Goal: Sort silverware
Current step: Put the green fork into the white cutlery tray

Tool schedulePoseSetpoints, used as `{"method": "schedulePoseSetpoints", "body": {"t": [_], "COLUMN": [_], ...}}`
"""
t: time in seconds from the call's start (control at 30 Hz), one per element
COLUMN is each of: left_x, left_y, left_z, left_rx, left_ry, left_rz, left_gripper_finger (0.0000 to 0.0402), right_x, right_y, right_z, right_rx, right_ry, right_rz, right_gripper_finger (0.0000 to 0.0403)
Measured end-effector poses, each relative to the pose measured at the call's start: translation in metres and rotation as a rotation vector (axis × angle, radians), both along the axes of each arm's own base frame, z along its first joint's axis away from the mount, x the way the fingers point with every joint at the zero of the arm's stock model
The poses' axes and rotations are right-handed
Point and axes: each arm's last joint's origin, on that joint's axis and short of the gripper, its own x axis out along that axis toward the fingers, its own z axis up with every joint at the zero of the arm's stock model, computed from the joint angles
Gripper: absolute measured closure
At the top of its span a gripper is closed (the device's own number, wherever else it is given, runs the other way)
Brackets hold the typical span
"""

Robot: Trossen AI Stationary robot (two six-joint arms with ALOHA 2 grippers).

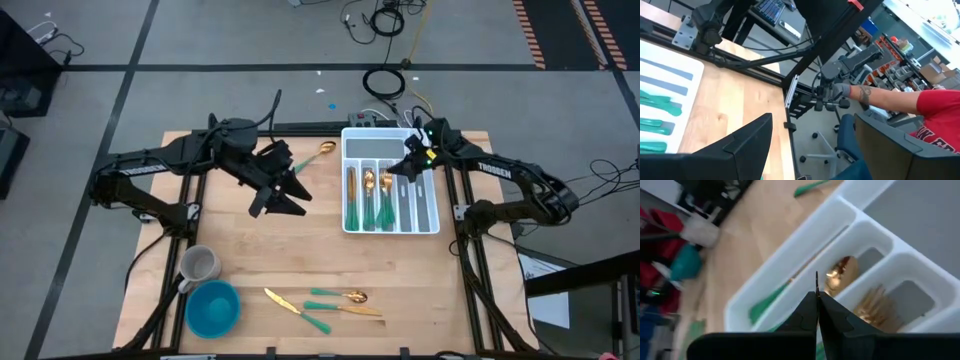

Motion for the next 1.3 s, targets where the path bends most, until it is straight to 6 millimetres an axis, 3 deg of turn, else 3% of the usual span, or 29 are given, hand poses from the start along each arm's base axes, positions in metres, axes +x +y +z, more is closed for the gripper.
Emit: {"method": "schedulePoseSetpoints", "body": {"t": [0.13,0.33,0.5,0.93,1.3], "left_x": [0.0,-0.003,-0.003,-0.003,-0.004], "left_y": [0.0,0.0,0.0,0.008,0.02], "left_z": [-0.001,-0.007,-0.007,-0.007,-0.007], "left_rx": [-0.002,-0.009,-0.009,-0.005,-0.006], "left_ry": [0.008,0.08,0.084,0.083,0.083], "left_rz": [0.001,0.001,0.001,0.03,0.071], "left_gripper_finger": [0.0118,0.0118,0.0118,0.0118,0.0118], "right_x": [0.003,-0.007,-0.011,0.009,0.021], "right_y": [-0.004,-0.014,-0.023,-0.034,-0.034], "right_z": [0.011,0.016,0.005,-0.035,-0.038], "right_rx": [0.023,0.026,0.041,0.093,-0.021], "right_ry": [-0.057,0.048,0.149,0.238,0.277], "right_rz": [0.031,-0.004,-0.007,0.097,0.125], "right_gripper_finger": [0.0403,0.0403,0.0403,0.0403,0.0403]}}
